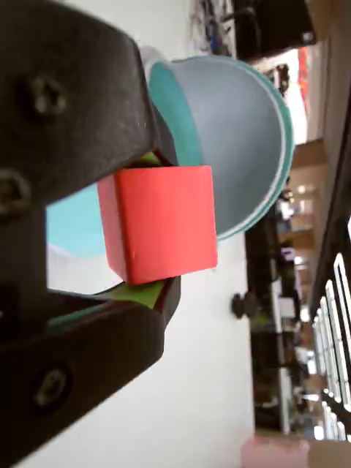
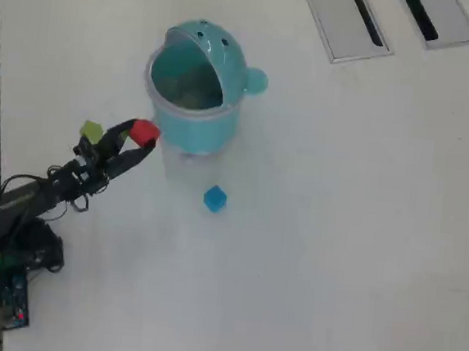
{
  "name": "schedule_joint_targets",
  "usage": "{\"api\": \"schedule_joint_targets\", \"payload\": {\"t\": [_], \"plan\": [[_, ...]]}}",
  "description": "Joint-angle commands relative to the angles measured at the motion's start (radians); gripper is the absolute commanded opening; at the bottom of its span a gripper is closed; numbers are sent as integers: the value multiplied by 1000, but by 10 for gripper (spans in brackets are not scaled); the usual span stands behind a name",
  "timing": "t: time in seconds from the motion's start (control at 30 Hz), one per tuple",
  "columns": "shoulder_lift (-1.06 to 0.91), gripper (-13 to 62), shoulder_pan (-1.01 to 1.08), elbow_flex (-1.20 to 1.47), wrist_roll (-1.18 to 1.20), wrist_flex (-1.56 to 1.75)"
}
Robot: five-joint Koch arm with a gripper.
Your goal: Grasp RGB lego blocks and put them in the bin one by one.
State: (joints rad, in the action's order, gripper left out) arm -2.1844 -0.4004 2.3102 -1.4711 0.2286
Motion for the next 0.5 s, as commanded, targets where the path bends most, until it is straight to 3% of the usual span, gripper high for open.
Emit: {"api": "schedule_joint_targets", "payload": {"t": [0.0, 0.47], "plan": [[9, 126, -12, -120, -14, 38], [314, 125, -204, -477, -34, 123]]}}
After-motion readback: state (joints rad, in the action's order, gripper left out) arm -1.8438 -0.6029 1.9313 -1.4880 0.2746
